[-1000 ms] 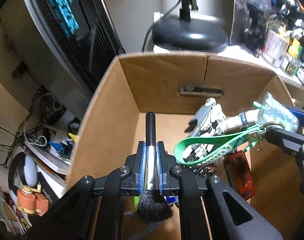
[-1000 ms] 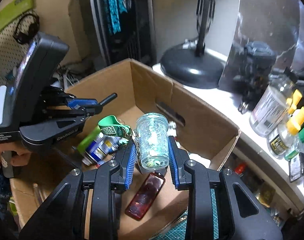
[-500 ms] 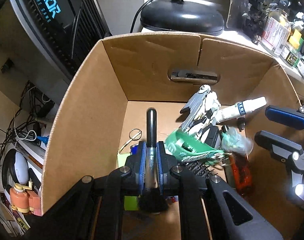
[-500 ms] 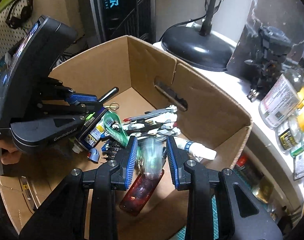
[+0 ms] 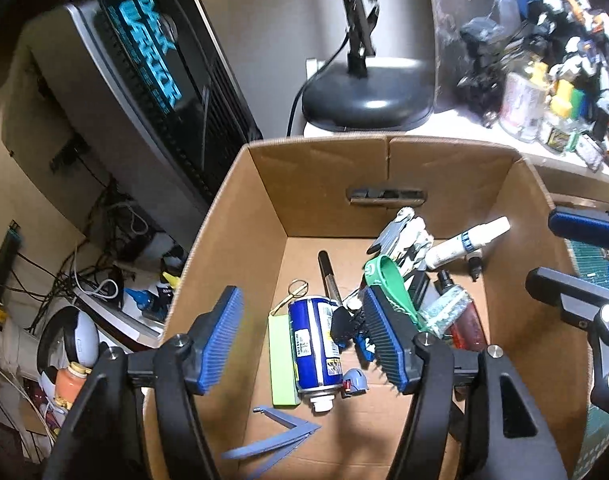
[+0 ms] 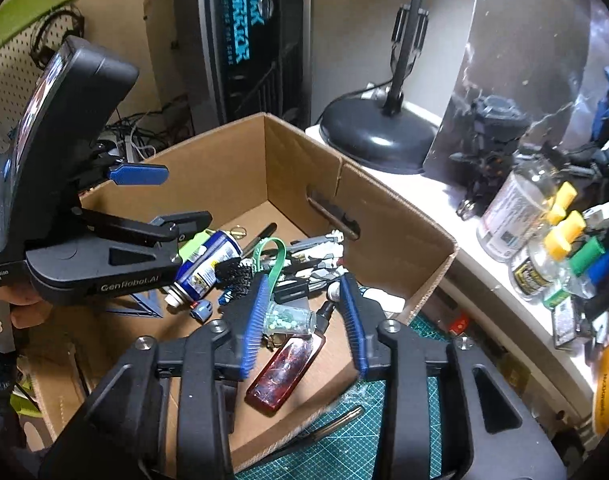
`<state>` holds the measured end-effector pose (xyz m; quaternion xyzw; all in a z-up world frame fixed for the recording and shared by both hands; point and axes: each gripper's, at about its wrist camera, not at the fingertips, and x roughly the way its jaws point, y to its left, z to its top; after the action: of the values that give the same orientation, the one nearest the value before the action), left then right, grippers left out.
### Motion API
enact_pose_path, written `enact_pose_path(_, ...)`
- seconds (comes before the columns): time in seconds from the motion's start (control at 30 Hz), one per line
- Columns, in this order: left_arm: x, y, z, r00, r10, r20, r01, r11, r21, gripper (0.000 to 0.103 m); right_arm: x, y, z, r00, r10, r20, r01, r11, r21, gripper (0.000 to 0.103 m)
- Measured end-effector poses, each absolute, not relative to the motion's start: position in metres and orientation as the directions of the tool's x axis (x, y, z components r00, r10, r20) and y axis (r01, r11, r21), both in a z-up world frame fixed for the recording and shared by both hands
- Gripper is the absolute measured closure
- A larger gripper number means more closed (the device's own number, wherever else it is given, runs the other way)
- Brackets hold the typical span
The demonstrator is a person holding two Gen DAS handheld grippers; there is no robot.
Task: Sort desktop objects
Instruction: 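Open the left tool to drop the brush while the right tool releases the lanyard, then withdraw both open tools from the box back over the cutting mat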
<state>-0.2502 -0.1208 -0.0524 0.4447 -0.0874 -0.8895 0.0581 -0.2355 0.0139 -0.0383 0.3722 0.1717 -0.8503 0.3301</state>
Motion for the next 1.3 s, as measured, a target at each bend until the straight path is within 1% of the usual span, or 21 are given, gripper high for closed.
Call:
enact_pose_path(0.03,-0.247,-0.119,-0.048,-0.607,-0.179,-0.775,0.026,-0.978,0.206,0.039,-0.232,0.016,-0.035,-0.51,-0.442,-0.738,0.69,-0.722,-0.045,0.059)
enact_pose_path(0.23,-0.223,-0.108,-0.024,-0.657,-0.159,-0.737,0.023,-0.981,0.192,0.039,-0.213,0.027,-0.016,-0.531,-0.483,-0.696,0.698,-0.715,-0.037,0.057)
enact_pose_path(0.3,-0.212,-0.103,-0.014,-0.681,-0.154,-0.716,0.024,-0.982,0.188,0.031,-0.206,0.034,-0.007,-0.542,-0.495,-0.679,0.697,-0.716,-0.035,0.057)
enact_pose_path(0.33,-0.206,-0.1,-0.009,-0.695,-0.152,-0.703,0.026,-0.982,0.187,0.024,-0.202,0.038,-0.003,-0.548,-0.499,-0.671,0.696,-0.717,-0.034,0.057)
enact_pose_path(0.4,-0.194,-0.095,0.001,-0.725,-0.151,-0.672,0.03,-0.982,0.188,0.022,-0.195,0.047,0.005,-0.563,-0.505,-0.655,0.692,-0.721,-0.038,0.056)
enact_pose_path(0.5,-0.178,-0.089,0.012,-0.756,-0.138,-0.64,0.028,-0.984,0.178,0.022,-0.183,0.058,0.015,-0.583,-0.512,-0.63,0.683,-0.729,-0.04,0.051)
enact_pose_path(0.57,-0.167,-0.085,0.018,-0.777,-0.124,-0.617,0.025,-0.986,0.167,0.02,-0.175,0.065,0.022,-0.594,-0.522,-0.613,0.68,-0.732,-0.036,0.049)
enact_pose_path(0.63,-0.156,-0.08,0.023,-0.796,-0.114,-0.594,0.024,-0.987,0.157,0.016,-0.164,0.076,0.028,-0.607,-0.529,-0.593,0.674,-0.738,-0.032,0.044)
enact_pose_path(0.7,-0.145,-0.074,0.028,-0.815,-0.104,-0.571,0.02,-0.988,0.152,0.015,-0.154,0.086,0.034,-0.624,-0.53,-0.574,0.663,-0.748,-0.031,0.042)
enact_pose_path(0.87,-0.126,-0.061,0.03,-0.833,-0.061,-0.551,-0.005,-0.993,0.117,0.015,-0.126,0.114,0.047,-0.669,-0.519,-0.532,0.632,-0.774,-0.039,0.04)
enact_pose_path(0.93,-0.119,-0.056,0.029,-0.84,-0.042,-0.541,-0.015,-0.995,0.101,0.014,-0.115,0.127,0.05,-0.685,-0.516,-0.514,0.618,-0.785,-0.034,0.032)
enact_pose_path(0.97,-0.114,-0.054,0.029,-0.844,-0.034,-0.536,-0.02,-0.995,0.093,0.013,-0.11,0.131,0.05,-0.69,-0.515,-0.508,0.612,-0.79,-0.032,0.032)
enact_pose_path(1.0,-0.11,-0.051,0.028,-0.849,-0.022,-0.528,-0.027,-0.996,0.084,0.011,-0.103,0.138,0.05,-0.699,-0.511,-0.5,0.603,-0.797,-0.028,0.032)
enact_pose_path(1.07,-0.102,-0.047,0.025,-0.86,0.008,-0.51,-0.046,-0.997,0.062,0.001,-0.094,0.148,0.049,-0.709,-0.506,-0.49,0.59,-0.807,-0.021,0.031)
enact_pose_path(1.2,-0.09,-0.039,0.019,-0.867,0.079,-0.492,-0.089,-0.996,-0.004,0.001,-0.077,0.168,0.042,-0.731,-0.487,-0.477,0.557,-0.831,-0.004,0.029)
enact_pose_path(1.3,-0.082,-0.031,0.017,-0.872,0.105,-0.479,-0.11,-0.994,-0.019,0.001,-0.067,0.183,0.037,-0.748,-0.465,-0.474,0.526,-0.85,0.004,0.025)
